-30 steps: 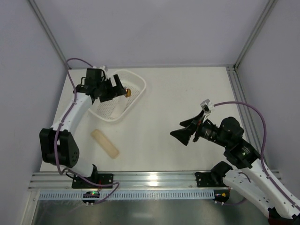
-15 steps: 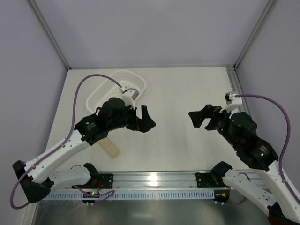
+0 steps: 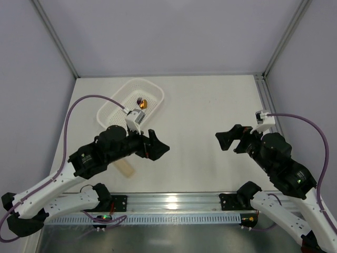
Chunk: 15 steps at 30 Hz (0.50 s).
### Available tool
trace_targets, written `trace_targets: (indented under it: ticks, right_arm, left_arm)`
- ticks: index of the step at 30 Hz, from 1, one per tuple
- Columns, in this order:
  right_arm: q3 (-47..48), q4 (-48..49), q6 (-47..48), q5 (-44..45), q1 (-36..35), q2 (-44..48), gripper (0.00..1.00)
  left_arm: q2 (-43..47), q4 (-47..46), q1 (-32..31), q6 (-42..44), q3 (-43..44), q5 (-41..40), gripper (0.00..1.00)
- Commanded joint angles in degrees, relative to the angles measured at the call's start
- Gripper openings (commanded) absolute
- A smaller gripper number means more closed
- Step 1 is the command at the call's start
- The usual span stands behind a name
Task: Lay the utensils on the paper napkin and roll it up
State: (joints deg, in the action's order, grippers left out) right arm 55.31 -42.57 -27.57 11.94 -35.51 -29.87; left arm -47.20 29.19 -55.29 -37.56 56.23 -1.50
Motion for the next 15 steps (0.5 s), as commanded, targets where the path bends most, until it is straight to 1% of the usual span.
trace_targets:
  ticks: [1, 15]
  right_arm:
    - [0.41, -0.24, -0.55, -0.61, 0.0, 0.25, 1.0]
    - [1.47, -1.91, -0.99, -1.39, 0.09, 0.6, 1.0]
  left_arm:
    - [0.18, -1.59, -0.08, -0.32, 1.43, -0.27, 0.99]
    - [1.32, -1.15, -0.08, -1.46, 2.05, 1.14, 0.99]
